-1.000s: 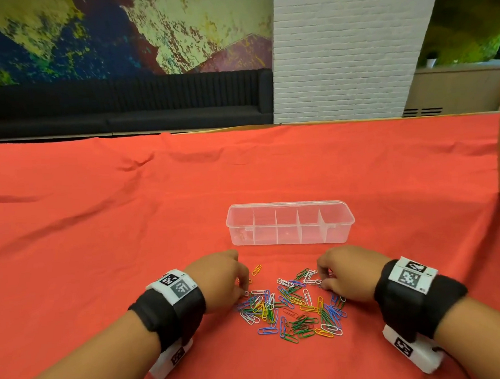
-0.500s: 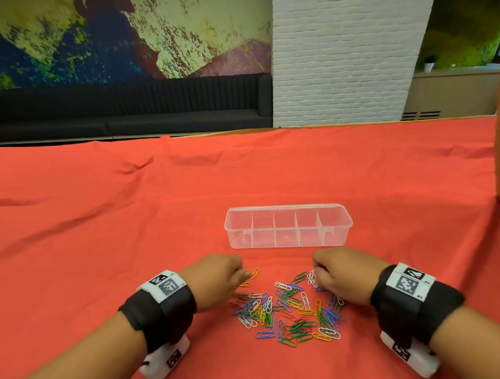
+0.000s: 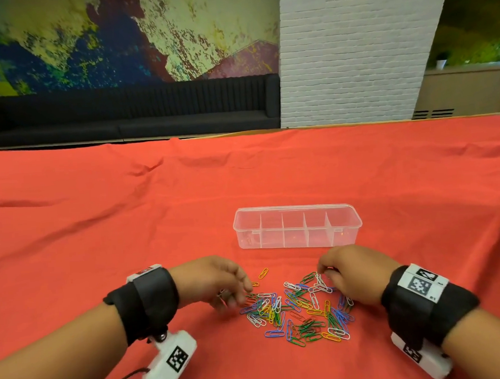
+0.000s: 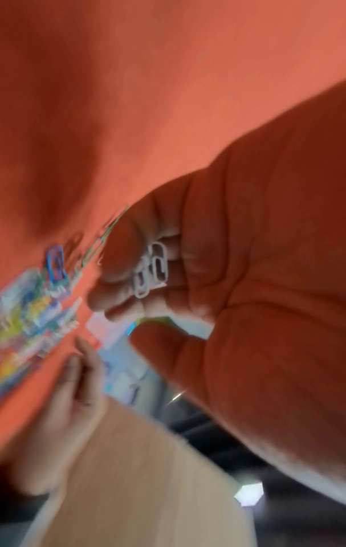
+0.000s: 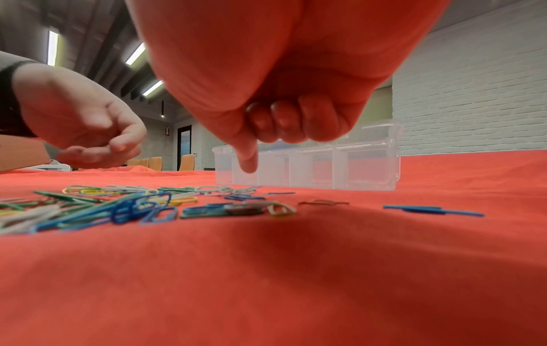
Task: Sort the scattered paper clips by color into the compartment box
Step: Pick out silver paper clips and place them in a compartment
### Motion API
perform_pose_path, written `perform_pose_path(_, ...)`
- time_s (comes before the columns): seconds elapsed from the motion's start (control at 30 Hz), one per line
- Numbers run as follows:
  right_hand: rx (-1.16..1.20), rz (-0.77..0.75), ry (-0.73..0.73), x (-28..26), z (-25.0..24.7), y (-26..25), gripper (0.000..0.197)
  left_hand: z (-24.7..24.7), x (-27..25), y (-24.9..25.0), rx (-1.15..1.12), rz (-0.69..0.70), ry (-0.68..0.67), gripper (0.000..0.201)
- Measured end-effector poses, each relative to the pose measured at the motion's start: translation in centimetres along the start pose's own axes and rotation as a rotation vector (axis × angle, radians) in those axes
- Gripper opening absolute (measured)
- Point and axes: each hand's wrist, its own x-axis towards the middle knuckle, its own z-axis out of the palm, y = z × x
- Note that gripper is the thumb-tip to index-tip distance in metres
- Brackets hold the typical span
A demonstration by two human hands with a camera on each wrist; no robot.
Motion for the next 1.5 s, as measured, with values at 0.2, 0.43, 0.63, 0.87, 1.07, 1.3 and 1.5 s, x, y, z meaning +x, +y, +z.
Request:
perform_pose_path(0.2, -0.017, 0.042, -0.016, 0.0, 0.2, 0.1, 0.020, 2.3, -0.5, 0.3, 1.186, 0.280, 0.107, 0.028)
perform_pose_path(0.43, -0.038, -0.007, -0.098, -0.1, 0.0, -0.3, 0.018, 3.3, -0.6, -0.7, 1.445, 0.515, 0.116, 0.019)
perform_pose_path(0.63, -0.010, 0.001, -0.073, -0.3, -0.1, -0.4, 0.009, 0.7, -0.4, -1.2, 0.588, 0.194, 0.041, 0.014)
perform_pose_path(0.87, 0.038, 0.033, -0.059, -0.1, 0.0, -0.5, 0.019, -0.6, -0.5, -1.7, -0.110, -0.005, -0.026, 0.013)
perform_pose_path(1.07, 0.037, 0.026, -0.070, 0.1, 0.1, -0.5, 0.025, -0.8, -0.1, -1.6, -0.232, -0.027, -0.044, 0.037)
perform_pose_path(1.3, 0.023, -0.004, -0.042, -0.1, 0.1, -0.3, 0.011, -0.1, 0.1, -1.1, -0.144, -0.039, -0.064, 0.021)
perform_pose_path(1.5, 0.077, 0.028, -0.067, -0.3, -0.3, -0.6, 0.011, 0.6, 0.3, -0.9, -0.112, -0.014, -0.009, 0.020)
